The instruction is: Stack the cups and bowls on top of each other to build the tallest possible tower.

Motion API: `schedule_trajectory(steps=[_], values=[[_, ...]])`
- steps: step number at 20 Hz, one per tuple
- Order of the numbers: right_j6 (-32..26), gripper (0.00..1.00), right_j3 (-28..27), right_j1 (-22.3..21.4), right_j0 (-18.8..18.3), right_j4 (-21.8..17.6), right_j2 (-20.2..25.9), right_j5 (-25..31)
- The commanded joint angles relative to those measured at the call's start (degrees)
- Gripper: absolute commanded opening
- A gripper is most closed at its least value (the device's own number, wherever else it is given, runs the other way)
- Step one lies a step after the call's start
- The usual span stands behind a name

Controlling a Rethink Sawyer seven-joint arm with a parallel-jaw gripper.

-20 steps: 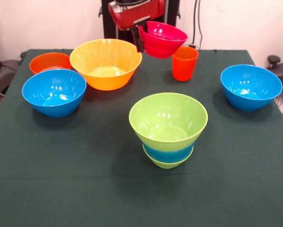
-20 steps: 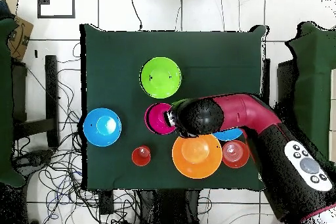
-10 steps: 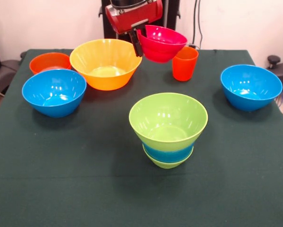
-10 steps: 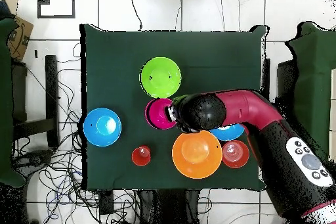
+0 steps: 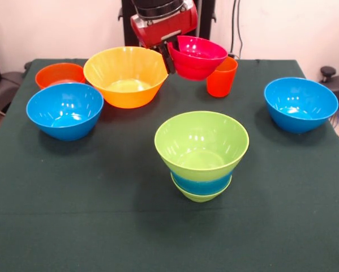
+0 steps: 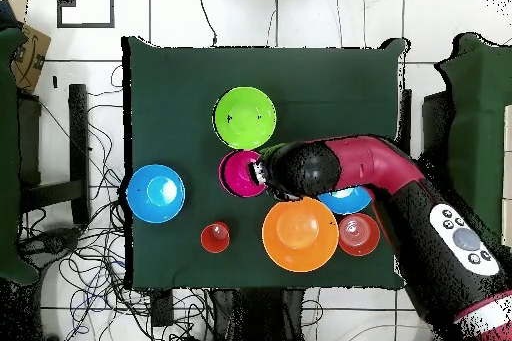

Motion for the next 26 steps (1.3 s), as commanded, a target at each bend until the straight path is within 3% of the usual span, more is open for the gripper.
schedule_trajectory(steps=[1, 13, 26], values=[[-6.76, 0.00, -4.69, 3.75, 2.34, -5.03, 0.13, -4.32], [-7.02, 0.00, -7.59, 5.22, 2.59, -7.34, -0.11, -3.95], [-3.69, 0.00, -9.50, 6.66, 5.40, -8.47, -1.66, -6.56]])
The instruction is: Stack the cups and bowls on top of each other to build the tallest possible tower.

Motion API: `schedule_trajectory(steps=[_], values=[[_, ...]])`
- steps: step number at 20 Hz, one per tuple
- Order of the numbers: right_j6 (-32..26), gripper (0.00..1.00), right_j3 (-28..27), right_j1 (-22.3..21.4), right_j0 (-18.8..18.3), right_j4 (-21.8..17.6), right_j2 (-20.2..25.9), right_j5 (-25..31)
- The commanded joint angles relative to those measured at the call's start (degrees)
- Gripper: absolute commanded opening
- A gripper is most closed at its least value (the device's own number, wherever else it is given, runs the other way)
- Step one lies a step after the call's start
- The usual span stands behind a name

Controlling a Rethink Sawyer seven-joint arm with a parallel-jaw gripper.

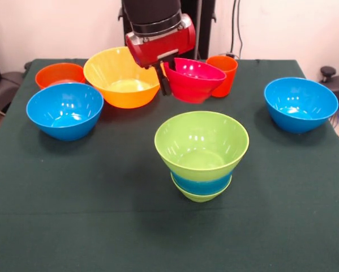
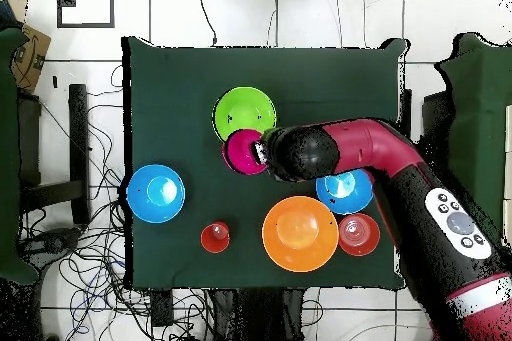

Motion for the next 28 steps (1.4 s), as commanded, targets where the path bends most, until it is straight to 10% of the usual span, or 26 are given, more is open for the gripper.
schedule_trajectory(steps=[1, 28], values=[[-3.49, 0.00, -3.74, 4.13, 3.88, -4.61, -1.82, -4.32], [-3.73, 0.00, -7.95, 8.37, 6.91, -9.71, -6.71, -7.70]])
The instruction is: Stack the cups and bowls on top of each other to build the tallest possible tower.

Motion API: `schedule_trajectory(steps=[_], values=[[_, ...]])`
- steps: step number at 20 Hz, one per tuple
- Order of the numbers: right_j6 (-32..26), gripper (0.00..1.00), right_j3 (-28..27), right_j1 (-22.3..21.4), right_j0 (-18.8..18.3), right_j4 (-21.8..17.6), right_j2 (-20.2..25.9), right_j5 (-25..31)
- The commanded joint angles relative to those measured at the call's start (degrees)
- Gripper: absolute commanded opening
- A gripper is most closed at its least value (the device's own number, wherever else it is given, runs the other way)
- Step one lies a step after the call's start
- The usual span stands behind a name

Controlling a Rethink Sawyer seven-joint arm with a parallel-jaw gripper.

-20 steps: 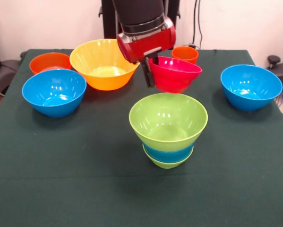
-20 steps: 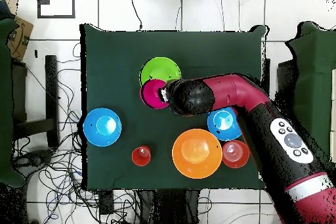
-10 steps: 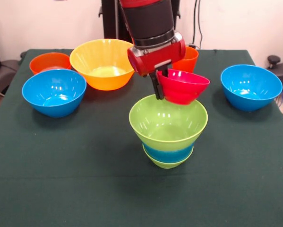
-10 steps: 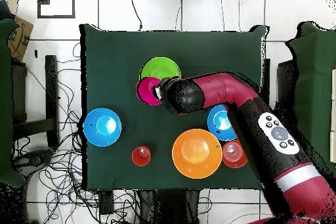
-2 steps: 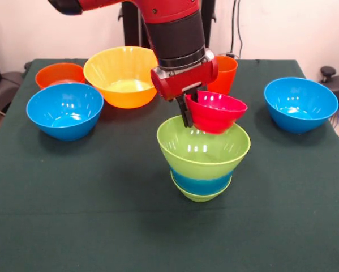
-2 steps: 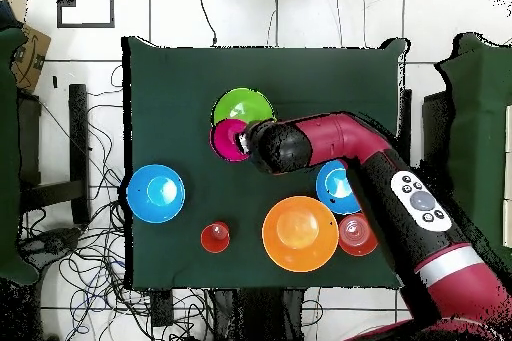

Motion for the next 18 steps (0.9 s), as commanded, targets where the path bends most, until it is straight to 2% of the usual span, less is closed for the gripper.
schedule_trajectory(steps=[1, 8, 18], values=[[-3.71, 0.00, -3.77, 1.98, 2.38, -5.19, -4.17, -1.06], [-2.17, 0.00, -4.70, 3.19, 3.51, -6.86, -5.38, -2.88], [-1.13, 0.00, -6.71, 4.00, 4.97, -6.50, -5.67, -3.51]])
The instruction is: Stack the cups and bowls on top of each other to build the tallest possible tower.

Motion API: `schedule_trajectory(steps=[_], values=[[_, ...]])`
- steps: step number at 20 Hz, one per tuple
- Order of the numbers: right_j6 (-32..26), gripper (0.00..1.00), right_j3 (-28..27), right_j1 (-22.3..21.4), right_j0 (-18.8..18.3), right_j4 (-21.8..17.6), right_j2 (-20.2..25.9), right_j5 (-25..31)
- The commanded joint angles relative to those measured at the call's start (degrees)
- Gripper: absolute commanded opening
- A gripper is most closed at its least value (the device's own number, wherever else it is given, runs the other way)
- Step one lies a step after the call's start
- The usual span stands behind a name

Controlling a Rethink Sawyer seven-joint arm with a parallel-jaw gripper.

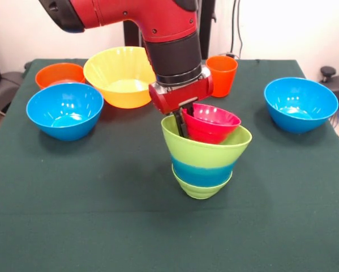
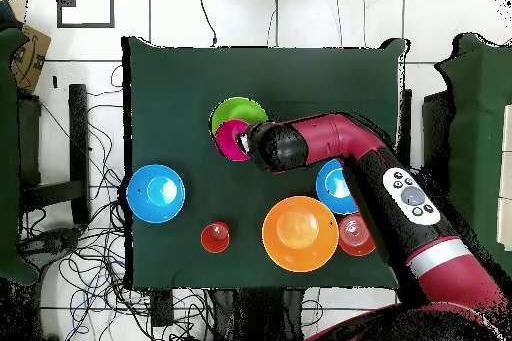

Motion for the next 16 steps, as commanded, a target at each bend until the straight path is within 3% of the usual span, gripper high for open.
schedule_trajectory(steps=[1, 16], values=[[-1.19, 0.00, -4.73, 1.73, 3.08, -3.92, -3.39, -2.67], [-2.37, 0.00, -8.46, 2.71, 4.59, -4.28, -3.41, -2.13]])
